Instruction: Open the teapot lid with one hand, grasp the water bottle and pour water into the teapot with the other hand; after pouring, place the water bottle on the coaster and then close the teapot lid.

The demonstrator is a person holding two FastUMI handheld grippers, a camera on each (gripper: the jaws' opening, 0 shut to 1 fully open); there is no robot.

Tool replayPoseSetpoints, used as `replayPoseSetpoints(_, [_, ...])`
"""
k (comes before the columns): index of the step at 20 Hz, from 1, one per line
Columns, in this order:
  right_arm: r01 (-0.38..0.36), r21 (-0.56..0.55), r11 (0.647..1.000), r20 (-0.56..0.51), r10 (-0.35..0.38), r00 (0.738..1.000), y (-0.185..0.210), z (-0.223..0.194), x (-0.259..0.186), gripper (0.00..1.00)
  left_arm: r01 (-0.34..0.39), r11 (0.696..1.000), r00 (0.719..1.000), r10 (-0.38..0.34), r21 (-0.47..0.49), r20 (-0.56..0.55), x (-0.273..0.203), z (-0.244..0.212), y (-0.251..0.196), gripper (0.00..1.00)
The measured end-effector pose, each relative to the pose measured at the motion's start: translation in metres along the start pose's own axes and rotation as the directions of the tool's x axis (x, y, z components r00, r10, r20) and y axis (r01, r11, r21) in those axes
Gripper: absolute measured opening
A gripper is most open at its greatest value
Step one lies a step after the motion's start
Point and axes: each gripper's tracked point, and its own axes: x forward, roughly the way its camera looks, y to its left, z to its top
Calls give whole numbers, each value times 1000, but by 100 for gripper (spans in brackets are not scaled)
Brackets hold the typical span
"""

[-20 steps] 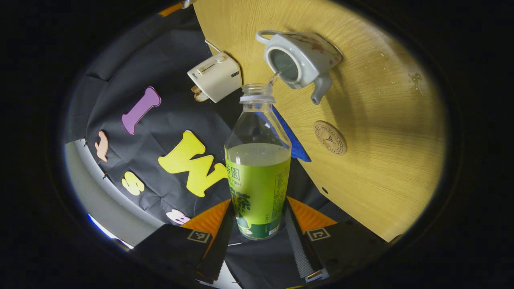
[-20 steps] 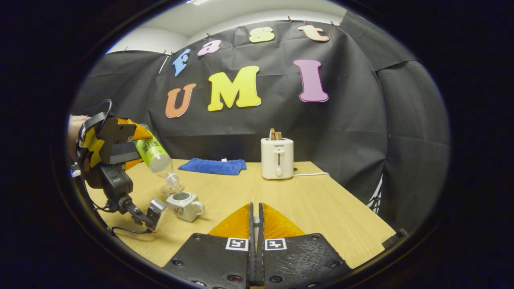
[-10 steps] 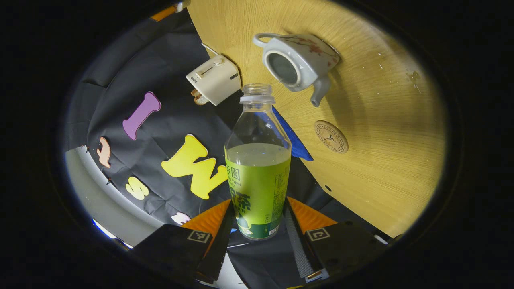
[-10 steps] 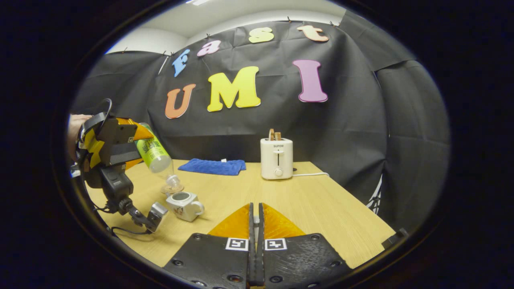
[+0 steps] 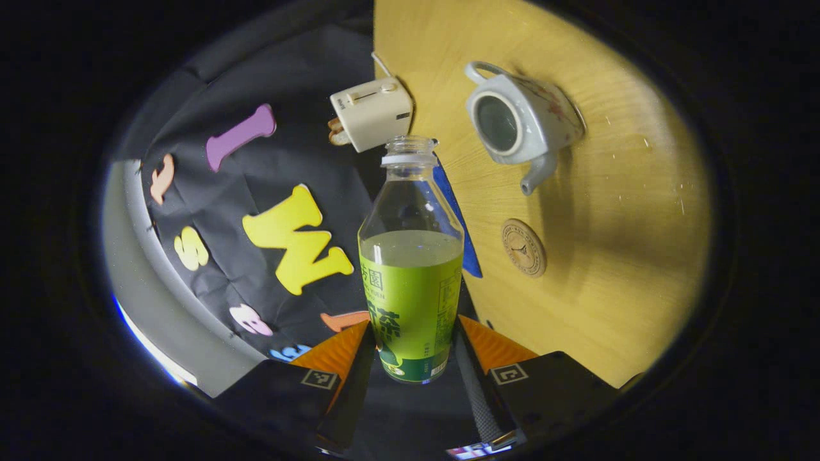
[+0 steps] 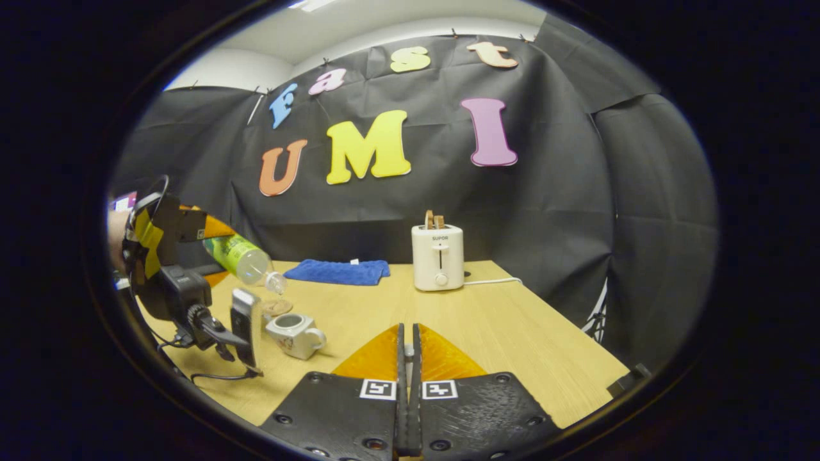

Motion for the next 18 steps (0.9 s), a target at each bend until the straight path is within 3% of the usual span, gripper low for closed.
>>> replayPoseSetpoints(1, [0,11,1000,5,0,1000,1,2,0,0,41,990,999,-42,-133,-3,-2,-8,-13,71])
replayPoseSetpoints(3, [2,5,1000,6,-2,1000,4,5,-1,0,119,924,992,-124,-363,9,-8,-12,-34,72])
replayPoseSetpoints(5, [2,-6,1000,16,-2,1000,8,11,-4,0,189,819,980,-195,-541,47,-14,-11,-55,72])
replayPoseSetpoints(8, [4,-13,1000,33,-3,999,14,20,-9,0,174,670,979,-198,-722,51,-13,-23,-64,72])
replayPoseSetpoints(12, [6,-17,1000,46,-5,999,20,27,-12,0,193,400,969,-221,-896,110,-8,-30,-74,72])
replayPoseSetpoints(18, [-9,-21,1000,41,10,999,35,28,-9,0,184,15,982,-45,-983,183,9,-22,-33,72])
